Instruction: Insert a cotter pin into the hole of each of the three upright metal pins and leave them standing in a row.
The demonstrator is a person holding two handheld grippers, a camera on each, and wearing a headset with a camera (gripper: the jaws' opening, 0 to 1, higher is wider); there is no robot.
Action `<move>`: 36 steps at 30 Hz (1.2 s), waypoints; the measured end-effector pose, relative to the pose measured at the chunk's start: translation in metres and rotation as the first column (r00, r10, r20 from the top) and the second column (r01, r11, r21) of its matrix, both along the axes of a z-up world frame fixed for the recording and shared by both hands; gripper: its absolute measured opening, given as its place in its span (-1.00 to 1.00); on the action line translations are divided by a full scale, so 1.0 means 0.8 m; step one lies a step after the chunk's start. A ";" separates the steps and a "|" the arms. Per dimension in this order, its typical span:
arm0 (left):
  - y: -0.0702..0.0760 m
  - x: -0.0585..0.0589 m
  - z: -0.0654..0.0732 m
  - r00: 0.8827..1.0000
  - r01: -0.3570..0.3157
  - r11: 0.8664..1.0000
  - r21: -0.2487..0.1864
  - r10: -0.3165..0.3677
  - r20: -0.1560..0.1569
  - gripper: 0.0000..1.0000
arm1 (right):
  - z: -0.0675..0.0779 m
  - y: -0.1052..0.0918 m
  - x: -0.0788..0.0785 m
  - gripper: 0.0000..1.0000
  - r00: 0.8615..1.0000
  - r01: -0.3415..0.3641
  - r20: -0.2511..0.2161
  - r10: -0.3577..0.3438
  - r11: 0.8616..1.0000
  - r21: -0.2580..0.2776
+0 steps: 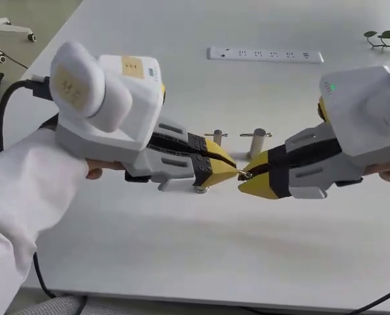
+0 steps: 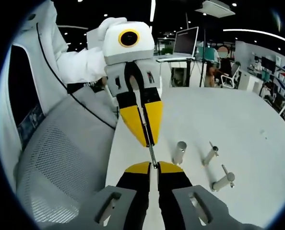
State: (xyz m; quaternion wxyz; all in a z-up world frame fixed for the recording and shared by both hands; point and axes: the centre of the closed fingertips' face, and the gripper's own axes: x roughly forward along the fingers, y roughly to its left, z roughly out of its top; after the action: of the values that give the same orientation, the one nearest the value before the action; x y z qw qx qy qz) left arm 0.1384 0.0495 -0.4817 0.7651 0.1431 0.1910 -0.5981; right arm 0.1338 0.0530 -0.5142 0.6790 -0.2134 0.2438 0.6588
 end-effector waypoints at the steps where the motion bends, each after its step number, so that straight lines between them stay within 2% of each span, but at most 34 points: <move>1: 0.000 0.000 -0.001 1.000 0.001 1.000 0.002 -0.001 0.001 -0.99 | 0.000 0.000 -0.001 -1.00 1.000 -0.003 -0.002 0.003 1.000 -0.002; 5: 0.002 -0.006 -0.010 1.000 0.028 0.999 0.025 -0.028 0.014 -0.99 | -0.003 -0.002 -0.007 -1.00 1.000 -0.019 -0.016 0.019 1.000 -0.008; 9: 0.004 -0.012 -0.019 0.999 0.051 0.997 0.054 -0.052 0.015 -0.99 | -0.006 -0.002 -0.012 -1.00 0.999 -0.044 -0.019 0.044 0.999 -0.017; 15: 0.001 -0.024 -0.029 0.991 0.124 0.986 0.108 -0.128 0.029 -0.99 | -0.016 -0.003 -0.028 -1.00 0.992 -0.128 -0.006 0.128 0.989 -0.073; 22: 0.000 -0.030 -0.041 0.985 0.163 0.975 0.148 -0.169 0.026 -0.99 | -0.017 -0.003 -0.036 -1.00 0.988 -0.151 -0.035 0.149 0.986 -0.067; 24: -0.001 -0.032 -0.042 0.986 0.161 0.977 0.140 -0.164 0.009 -0.99 | -0.019 -0.004 -0.037 -1.00 0.987 -0.157 -0.032 0.155 0.984 -0.081; 26: -0.001 -0.030 -0.043 0.987 0.157 0.978 0.139 -0.160 0.013 -0.99 | -0.020 -0.005 -0.034 -1.00 0.989 -0.149 -0.026 0.147 0.986 -0.080; 27: -0.002 -0.029 -0.043 0.989 0.144 0.981 0.129 -0.145 -0.003 -0.99 | -0.020 -0.005 -0.034 -1.00 0.990 -0.140 -0.035 0.138 0.987 -0.079; 28: -0.002 -0.031 -0.043 0.992 0.124 0.987 0.105 -0.119 -0.052 -0.98 | -0.019 -0.006 -0.032 -1.00 0.991 -0.133 -0.038 0.130 0.988 -0.074; 29: -0.002 -0.031 -0.042 0.991 0.124 0.987 0.100 -0.119 -0.055 -0.98 | -0.019 -0.006 -0.032 -1.00 0.991 -0.132 -0.038 0.129 0.989 -0.072; 30: -0.001 -0.027 -0.041 0.991 0.132 0.986 0.103 -0.130 -0.017 -0.98 | -0.019 -0.006 -0.031 -1.00 0.992 -0.123 -0.042 0.121 0.990 -0.067; 31: -0.001 -0.027 -0.041 0.991 0.132 0.986 0.103 -0.132 -0.014 -0.98 | -0.019 -0.006 -0.030 -1.00 0.992 -0.120 -0.042 0.118 0.991 -0.066; 32: 0.001 -0.025 -0.042 0.994 0.109 0.989 0.100 -0.106 -0.035 -0.96 | -0.019 -0.006 -0.028 -1.00 0.993 -0.117 -0.041 0.114 0.991 -0.065; 33: 0.003 -0.021 -0.042 0.995 0.097 0.991 0.097 -0.094 -0.033 -0.89 | -0.020 -0.007 -0.026 -1.00 0.993 -0.114 -0.033 0.112 0.991 -0.069; 34: 0.007 -0.011 -0.041 0.999 0.045 0.995 0.086 -0.042 -0.030 -0.81 | -0.020 -0.007 -0.024 -1.00 0.994 -0.110 -0.031 0.108 0.991 -0.071; 35: 0.008 -0.007 -0.041 0.999 0.021 0.997 0.079 -0.018 -0.035 -0.72 | -0.021 -0.008 -0.021 -1.00 0.995 -0.100 -0.031 0.098 0.992 -0.073; 36: 0.013 0.001 -0.040 0.998 -0.027 0.998 0.053 0.030 -0.055 -0.63 | -0.022 -0.009 -0.016 -1.00 0.996 -0.085 -0.026 0.083 0.994 -0.074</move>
State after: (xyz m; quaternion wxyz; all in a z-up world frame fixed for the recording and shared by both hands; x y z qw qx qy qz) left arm 0.1393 0.0596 -0.5137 0.7639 0.1436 0.2298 -0.5857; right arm 0.1213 0.0459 -0.5317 0.6393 -0.2411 0.2670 0.6797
